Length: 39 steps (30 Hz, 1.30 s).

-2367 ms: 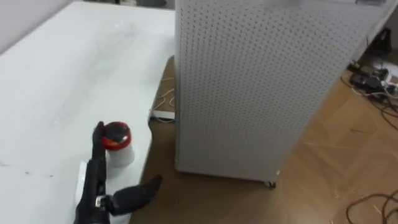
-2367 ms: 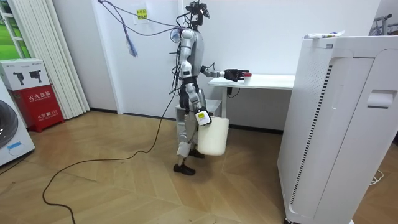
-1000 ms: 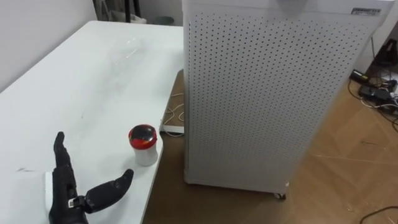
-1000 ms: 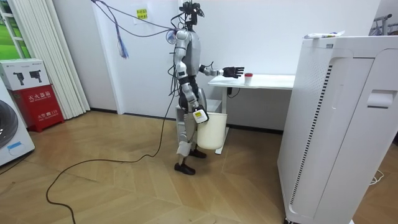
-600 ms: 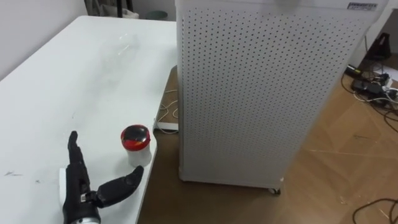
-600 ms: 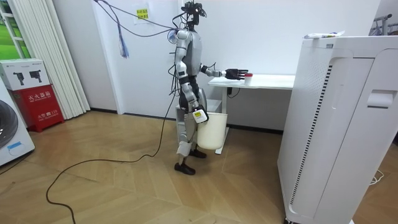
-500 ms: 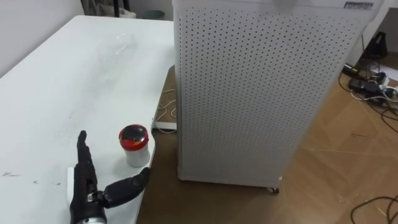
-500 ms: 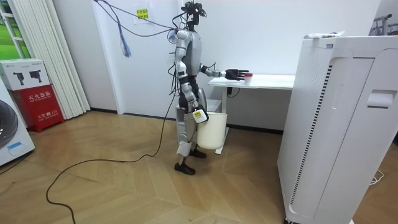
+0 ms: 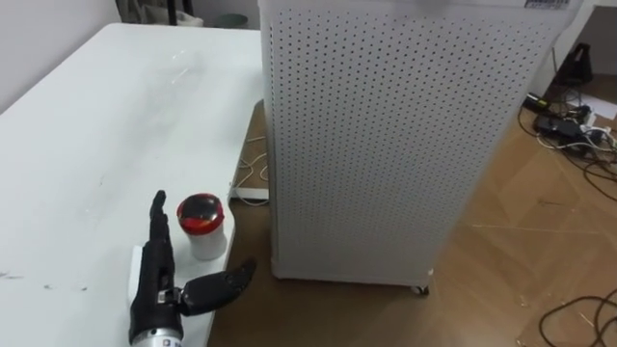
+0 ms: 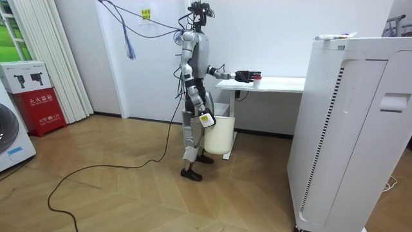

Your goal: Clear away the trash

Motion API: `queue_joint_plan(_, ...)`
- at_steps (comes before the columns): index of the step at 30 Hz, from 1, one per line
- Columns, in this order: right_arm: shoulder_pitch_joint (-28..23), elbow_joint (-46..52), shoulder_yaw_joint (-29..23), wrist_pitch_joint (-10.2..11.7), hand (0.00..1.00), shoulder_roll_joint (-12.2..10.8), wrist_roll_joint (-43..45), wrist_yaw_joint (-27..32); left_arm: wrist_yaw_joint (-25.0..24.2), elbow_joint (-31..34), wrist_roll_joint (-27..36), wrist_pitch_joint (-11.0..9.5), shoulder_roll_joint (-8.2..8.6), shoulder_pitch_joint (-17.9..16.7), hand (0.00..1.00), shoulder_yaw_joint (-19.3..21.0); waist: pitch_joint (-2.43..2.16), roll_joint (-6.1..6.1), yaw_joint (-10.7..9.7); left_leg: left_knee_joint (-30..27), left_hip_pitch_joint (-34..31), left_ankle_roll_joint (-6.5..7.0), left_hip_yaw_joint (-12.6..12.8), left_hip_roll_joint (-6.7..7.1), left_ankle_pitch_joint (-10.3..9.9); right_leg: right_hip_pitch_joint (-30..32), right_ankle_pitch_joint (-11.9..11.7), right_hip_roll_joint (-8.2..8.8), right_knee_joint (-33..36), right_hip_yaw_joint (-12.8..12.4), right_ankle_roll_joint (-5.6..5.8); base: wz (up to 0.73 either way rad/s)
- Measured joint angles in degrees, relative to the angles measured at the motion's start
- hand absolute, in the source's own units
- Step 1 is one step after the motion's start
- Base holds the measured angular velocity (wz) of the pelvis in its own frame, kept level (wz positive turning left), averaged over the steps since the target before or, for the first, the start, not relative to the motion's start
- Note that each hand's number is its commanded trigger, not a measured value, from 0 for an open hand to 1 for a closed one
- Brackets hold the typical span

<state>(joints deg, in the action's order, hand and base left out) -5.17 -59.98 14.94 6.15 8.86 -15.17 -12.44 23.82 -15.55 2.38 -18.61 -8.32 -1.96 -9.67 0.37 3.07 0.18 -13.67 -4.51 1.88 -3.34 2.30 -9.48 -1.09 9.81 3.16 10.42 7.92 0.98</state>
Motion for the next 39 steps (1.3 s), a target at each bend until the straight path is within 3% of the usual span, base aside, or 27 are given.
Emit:
queue_joint_plan(6,-0.2,0.0,0.2,0.0,1.0,0.0,0.0,0.4,1.1,-0.2,-2.0,0.0,-0.15,0.1,0.0,0.0,0.0,-0.17,-0.2,0.0,0.8,0.01,0.0,0.02,0.0,-0.9,0.0,0.01,0.2,0.0,0.0,-0.02)
queue_joint_plan(13,-0.3,0.0,0.0,-2.0,1.0,0.0,-0.1,0.5,3.9,-0.4,-2.0,2.0,-0.19,0.9,0.0,0.7,0.36,-0.48,-0.1,-0.3,1.1,0.01,0.1,0.0,0.0,-0.9,0.0,-0.04,0.3,-0.2,0.0,-0.01)
queue_joint_plan(20,-0.5,0.2,0.0,-2.0,1.0,0.0,-0.3,-0.1,5.1,-4.1,-1.9,2.1,-0.19,1.9,0.0,2.9,0.38,-0.48,-0.1,-0.2,1.3,0.01,0.8,-0.13,0.0,-1.0,0.0,-0.08,0.3,-0.7,-0.01,-0.03)
queue_joint_plan(27,-0.6,0.9,0.0,-2.0,1.0,0.0,-0.8,-0.3,8.2,-7.1,2.1,2.1,-0.22,4.0,0.0,2.8,0.57,-0.62,-0.4,0.1,1.3,0.01,0.8,-0.12,0.0,-1.0,0.0,-0.08,0.3,-0.7,-0.01,0.0)
queue_joint_plan(39,-0.4,1.4,0.0,-2.3,1.0,0.0,-0.8,-0.8,7.2,-9.4,2.7,2.5,-0.29,6.0,0.0,2.8,0.73,-0.24,-1.7,0.2,1.3,0.02,1.5,-0.54,0.0,-0.7,0.0,-0.1,0.3,-1.0,-0.01,-0.01)
